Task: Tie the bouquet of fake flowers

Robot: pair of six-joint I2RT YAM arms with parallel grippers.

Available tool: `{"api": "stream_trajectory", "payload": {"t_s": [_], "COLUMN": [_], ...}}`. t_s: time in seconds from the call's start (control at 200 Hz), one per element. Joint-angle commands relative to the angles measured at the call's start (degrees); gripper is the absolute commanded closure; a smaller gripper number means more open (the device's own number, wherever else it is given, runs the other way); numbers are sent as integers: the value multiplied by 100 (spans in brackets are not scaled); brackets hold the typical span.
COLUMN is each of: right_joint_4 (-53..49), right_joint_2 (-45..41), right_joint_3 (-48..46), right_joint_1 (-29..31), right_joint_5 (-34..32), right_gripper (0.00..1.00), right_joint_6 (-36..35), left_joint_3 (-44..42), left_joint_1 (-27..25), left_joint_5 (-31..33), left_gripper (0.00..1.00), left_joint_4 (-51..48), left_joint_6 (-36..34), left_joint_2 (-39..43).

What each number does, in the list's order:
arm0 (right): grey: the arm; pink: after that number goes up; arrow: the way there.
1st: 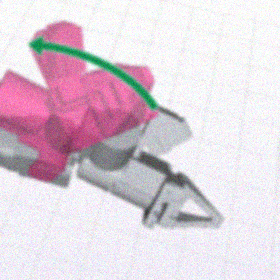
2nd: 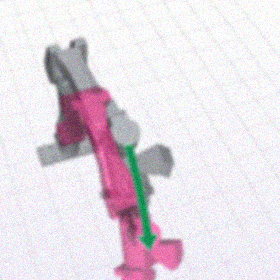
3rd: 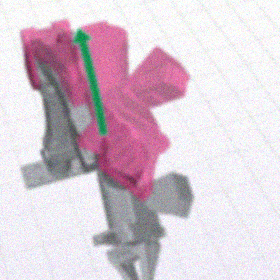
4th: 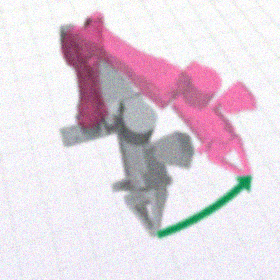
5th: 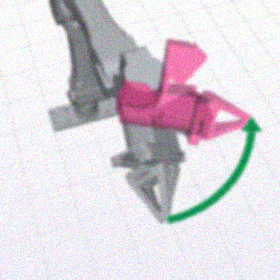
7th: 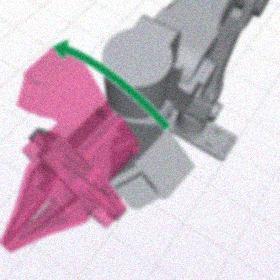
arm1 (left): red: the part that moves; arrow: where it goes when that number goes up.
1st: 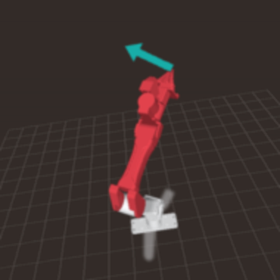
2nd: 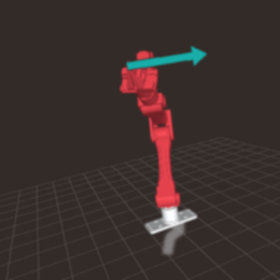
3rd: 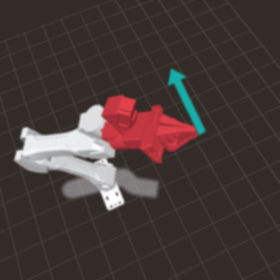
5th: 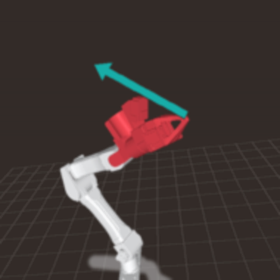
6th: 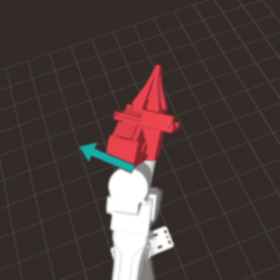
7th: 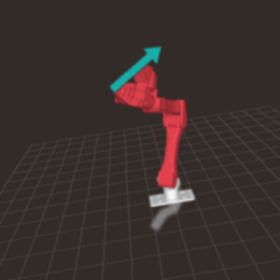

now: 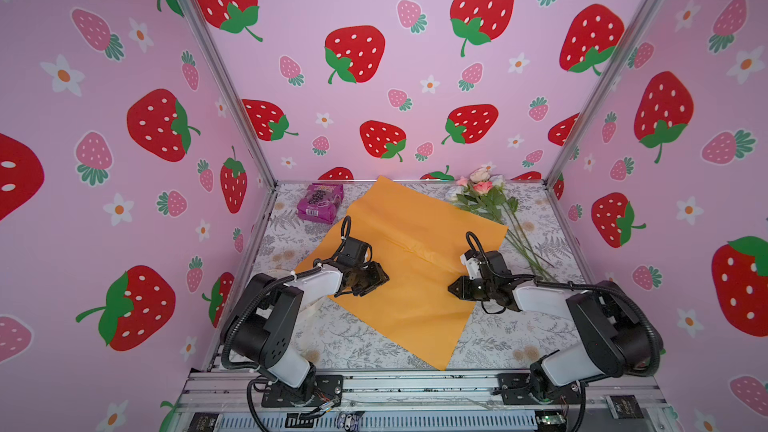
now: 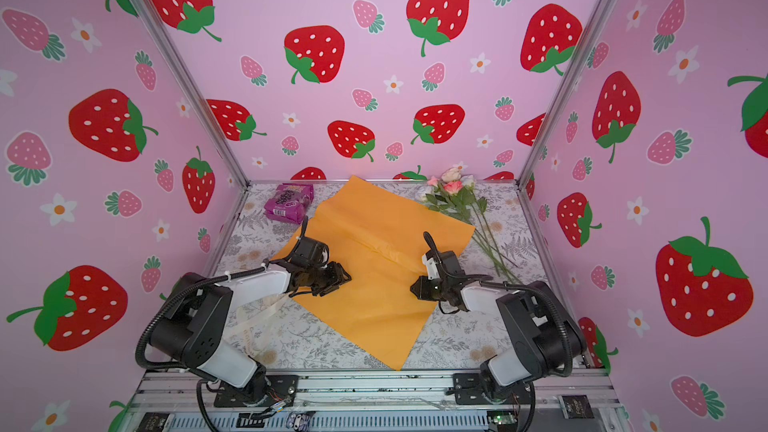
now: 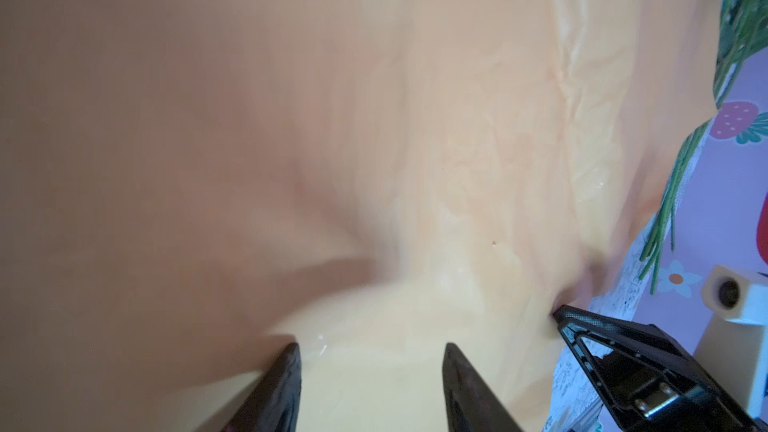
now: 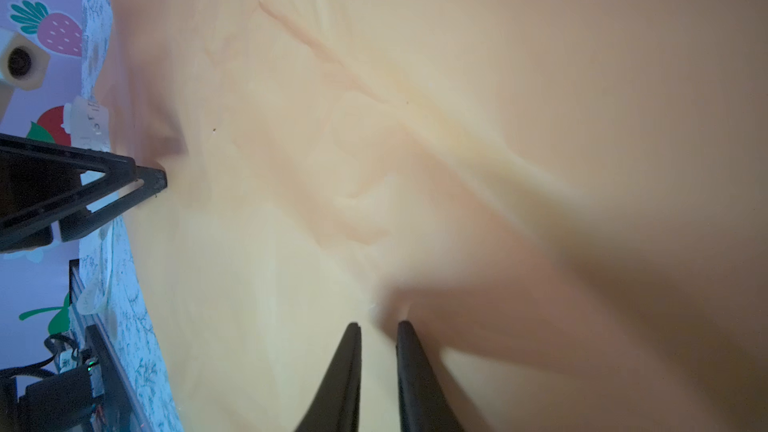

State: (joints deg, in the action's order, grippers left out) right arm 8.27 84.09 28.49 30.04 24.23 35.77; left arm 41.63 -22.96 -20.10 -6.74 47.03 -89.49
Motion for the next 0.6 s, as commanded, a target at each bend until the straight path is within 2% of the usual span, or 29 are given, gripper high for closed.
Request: {"api": "stream_trajectory", "payload": {"t_s": [0.0, 0.065, 0.25, 0.3, 0.475, 0.595], "right_joint_4": [-701, -932, -1592, -1735, -2102, -1894], "right_joint_2": [-500, -747, -1437, -1639, -2544, -3082], "right_joint_3": [-56, 128, 296, 147, -497, -998], "right_joint_1": [10, 10, 10, 10, 10, 10], "right_joint_5": [55, 20, -260, -236, -288, 216], "right_gripper": [79, 71, 67, 67, 57, 53], "right_joint_6": [-125, -183, -60, 88, 678, 1203], "left_joint_3": [-213, -221, 12, 29, 43, 39], "left_joint_1": [-28, -30, -33, -34, -58, -86], "left_joint_5": [-79, -119, -218, -265, -372, -433], "left_gripper": [42, 41, 39, 38, 37, 37], "left_joint_4": [-356, -337, -524, -508, -423, -337], "left_joint_6": [87, 58, -74, -104, -185, -163], "left_joint_2": [353, 510, 768, 838, 767, 629]}}
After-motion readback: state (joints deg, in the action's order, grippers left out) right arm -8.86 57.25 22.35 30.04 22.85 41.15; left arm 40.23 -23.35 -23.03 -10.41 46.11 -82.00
